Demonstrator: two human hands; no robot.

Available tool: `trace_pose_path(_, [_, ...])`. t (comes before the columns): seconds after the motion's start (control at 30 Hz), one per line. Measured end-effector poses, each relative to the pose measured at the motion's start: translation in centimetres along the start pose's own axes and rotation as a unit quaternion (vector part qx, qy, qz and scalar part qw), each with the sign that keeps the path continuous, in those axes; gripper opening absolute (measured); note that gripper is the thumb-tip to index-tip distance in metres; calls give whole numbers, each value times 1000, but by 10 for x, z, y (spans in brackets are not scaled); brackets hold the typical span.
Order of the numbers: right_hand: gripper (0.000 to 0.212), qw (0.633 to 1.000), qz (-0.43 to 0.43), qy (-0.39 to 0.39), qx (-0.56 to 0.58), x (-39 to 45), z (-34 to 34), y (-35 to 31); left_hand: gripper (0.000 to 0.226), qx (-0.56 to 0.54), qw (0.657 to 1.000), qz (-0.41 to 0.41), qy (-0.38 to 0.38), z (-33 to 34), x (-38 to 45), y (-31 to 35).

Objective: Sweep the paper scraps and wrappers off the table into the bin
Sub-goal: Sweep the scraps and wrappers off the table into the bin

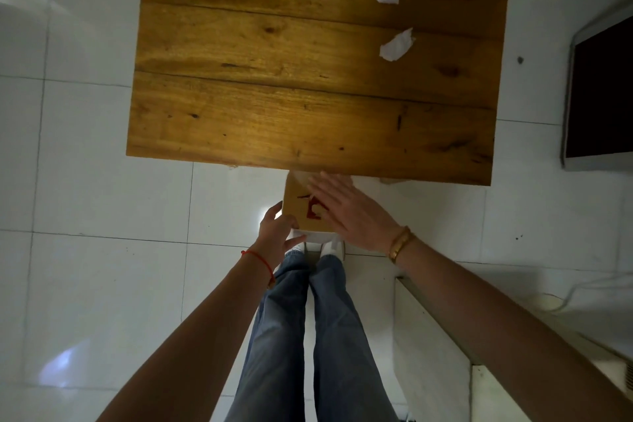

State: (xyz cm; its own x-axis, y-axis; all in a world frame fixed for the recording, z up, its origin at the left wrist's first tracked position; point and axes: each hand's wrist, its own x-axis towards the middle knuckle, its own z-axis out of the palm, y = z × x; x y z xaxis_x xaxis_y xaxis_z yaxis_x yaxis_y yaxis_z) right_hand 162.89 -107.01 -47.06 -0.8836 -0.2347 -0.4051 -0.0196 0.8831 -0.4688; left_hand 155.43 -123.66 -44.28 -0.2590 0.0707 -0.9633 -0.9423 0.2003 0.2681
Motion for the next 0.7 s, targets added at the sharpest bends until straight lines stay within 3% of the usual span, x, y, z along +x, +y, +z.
trace_pose_path(0.13, [56,1000,12,-3,29,-28,5,-17,56,11,1000,-4,-5,0,-18,-11])
trace_pose_path(0.47, [53,962,152,195,116,-104,-60,-44,58,64,997,47,-18,17,-119,-6])
trace_pose_path(0.7, [50,928,207,287,121,-174,-113,-50,59,100,989,109,-26,51,-192,13])
